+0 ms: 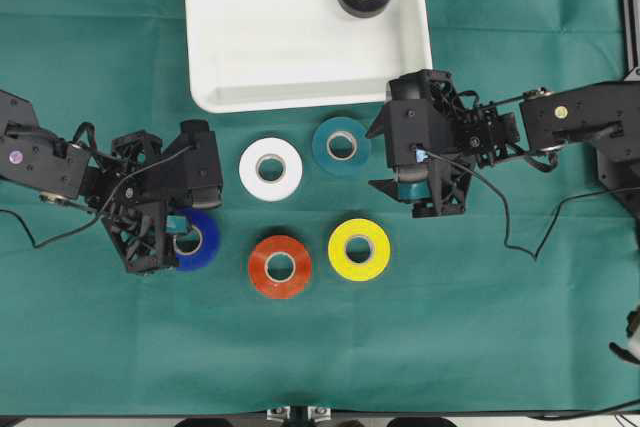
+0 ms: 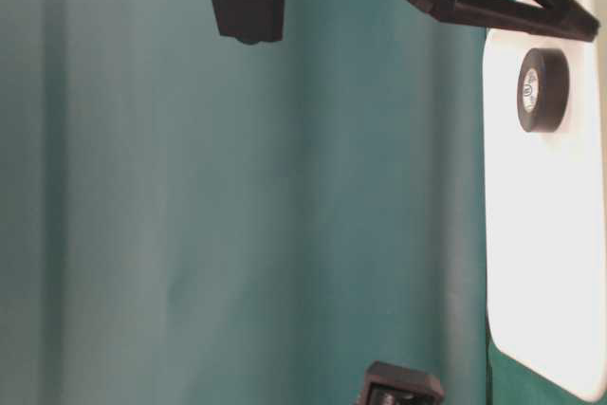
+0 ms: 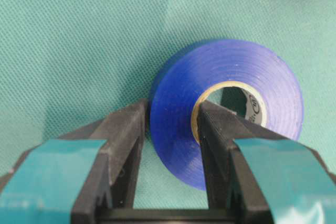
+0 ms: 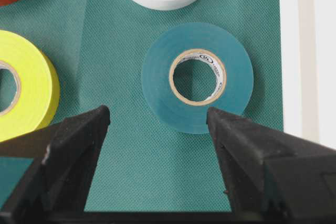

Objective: Put the tape alternately from left to right into the white case.
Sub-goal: 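Close the left gripper on the blue tape roll's rim, then lift the blue roll and carry it into the white tray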

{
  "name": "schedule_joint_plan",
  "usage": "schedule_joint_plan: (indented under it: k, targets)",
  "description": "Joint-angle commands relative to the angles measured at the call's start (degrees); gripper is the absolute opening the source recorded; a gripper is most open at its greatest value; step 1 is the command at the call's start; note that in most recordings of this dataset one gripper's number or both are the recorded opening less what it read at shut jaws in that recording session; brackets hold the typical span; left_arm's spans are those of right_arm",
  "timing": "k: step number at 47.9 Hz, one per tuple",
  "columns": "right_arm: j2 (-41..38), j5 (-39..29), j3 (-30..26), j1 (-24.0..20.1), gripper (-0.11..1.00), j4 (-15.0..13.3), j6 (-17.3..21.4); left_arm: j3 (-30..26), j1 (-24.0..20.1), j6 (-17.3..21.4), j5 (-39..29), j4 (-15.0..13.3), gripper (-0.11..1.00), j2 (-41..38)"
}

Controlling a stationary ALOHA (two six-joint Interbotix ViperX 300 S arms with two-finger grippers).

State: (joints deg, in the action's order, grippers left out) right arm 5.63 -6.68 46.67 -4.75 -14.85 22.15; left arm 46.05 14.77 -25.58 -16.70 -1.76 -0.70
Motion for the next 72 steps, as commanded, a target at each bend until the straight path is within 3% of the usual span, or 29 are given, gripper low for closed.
schedule_joint_plan:
  k: [1, 24, 38, 50, 72]
  targets:
    - [1.41, 0.44, -0.53, -0.18, 0.81, -0.09, 0.09, -1.49, 0.26, 0.09, 0.18, 0.18, -0.03, 2.64]
    - [1.32, 0.53, -0.53, -0.09, 0.81, -0.09, 0.09, -1.49, 0.44, 0.09, -4.13, 0.18, -0.03, 10.37]
    - [1.32, 0.62, -0.53, -0.18, 0.81, -0.09, 0.09, -1.67, -0.35, 0.35, -4.57, 0.44, -0.03, 10.99]
    - [1.32, 1.58, -0.62, -0.18, 0.81, 0.00, 0.09, -2.29, -6.33, 2.81, -4.57, 0.53, -0.03, 11.51]
    - [1.32, 2.20, -0.62, -0.18, 0.81, -0.09, 0.26, -3.60, -18.90, 13.89, -4.39, 0.53, -0.03, 11.60]
